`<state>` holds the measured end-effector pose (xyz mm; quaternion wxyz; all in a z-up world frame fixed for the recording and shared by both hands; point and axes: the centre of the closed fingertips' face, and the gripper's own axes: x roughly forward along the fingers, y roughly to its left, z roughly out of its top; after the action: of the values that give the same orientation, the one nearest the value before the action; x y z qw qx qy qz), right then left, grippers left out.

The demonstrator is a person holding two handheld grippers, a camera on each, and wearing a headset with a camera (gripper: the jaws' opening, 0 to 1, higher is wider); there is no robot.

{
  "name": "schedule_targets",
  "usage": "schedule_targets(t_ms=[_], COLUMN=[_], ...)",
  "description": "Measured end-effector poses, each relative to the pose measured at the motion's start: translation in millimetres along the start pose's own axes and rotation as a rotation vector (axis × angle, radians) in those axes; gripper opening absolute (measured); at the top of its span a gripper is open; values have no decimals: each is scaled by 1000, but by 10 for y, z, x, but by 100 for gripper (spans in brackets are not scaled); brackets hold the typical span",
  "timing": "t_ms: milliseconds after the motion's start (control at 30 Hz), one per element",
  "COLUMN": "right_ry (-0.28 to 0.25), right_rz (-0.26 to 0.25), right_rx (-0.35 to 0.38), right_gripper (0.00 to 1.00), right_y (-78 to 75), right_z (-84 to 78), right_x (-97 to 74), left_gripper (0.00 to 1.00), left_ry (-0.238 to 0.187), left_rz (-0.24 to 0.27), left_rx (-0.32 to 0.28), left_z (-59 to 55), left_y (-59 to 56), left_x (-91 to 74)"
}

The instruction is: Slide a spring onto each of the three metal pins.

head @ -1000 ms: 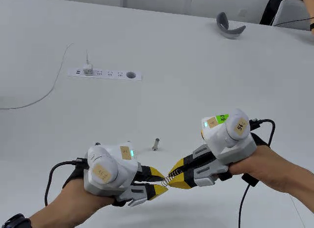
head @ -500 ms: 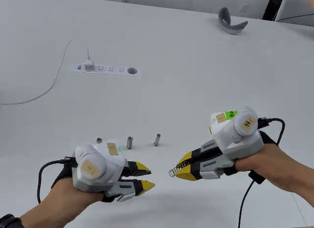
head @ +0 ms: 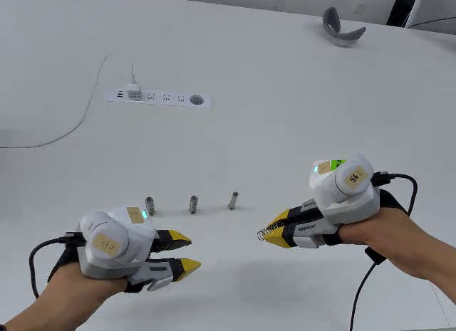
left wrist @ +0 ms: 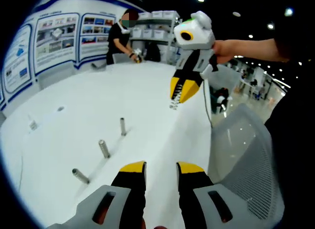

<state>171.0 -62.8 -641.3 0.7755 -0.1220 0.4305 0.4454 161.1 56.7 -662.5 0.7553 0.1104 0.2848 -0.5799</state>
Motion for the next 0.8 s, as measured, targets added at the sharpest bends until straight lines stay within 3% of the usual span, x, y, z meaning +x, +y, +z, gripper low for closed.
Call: schedule_targets(t_ms=[200,400,800], right_ry=[10,32,63], right_rz=[-23,-39,-58], right_rx=[3,-3,-27], right_gripper=[13,13,13], right_y=[-93,-200,-390], right_z=[-8,-24,29], right_x=[35,110,269], left_gripper=[29,34,44], left_ry=[5,-18,-31], left_rz=[43,103,164], left_rx=[-31,-100,-157], left_z=[-96,-142,-171], left_y=[135,289,447], left_x=[-85,-146,-227])
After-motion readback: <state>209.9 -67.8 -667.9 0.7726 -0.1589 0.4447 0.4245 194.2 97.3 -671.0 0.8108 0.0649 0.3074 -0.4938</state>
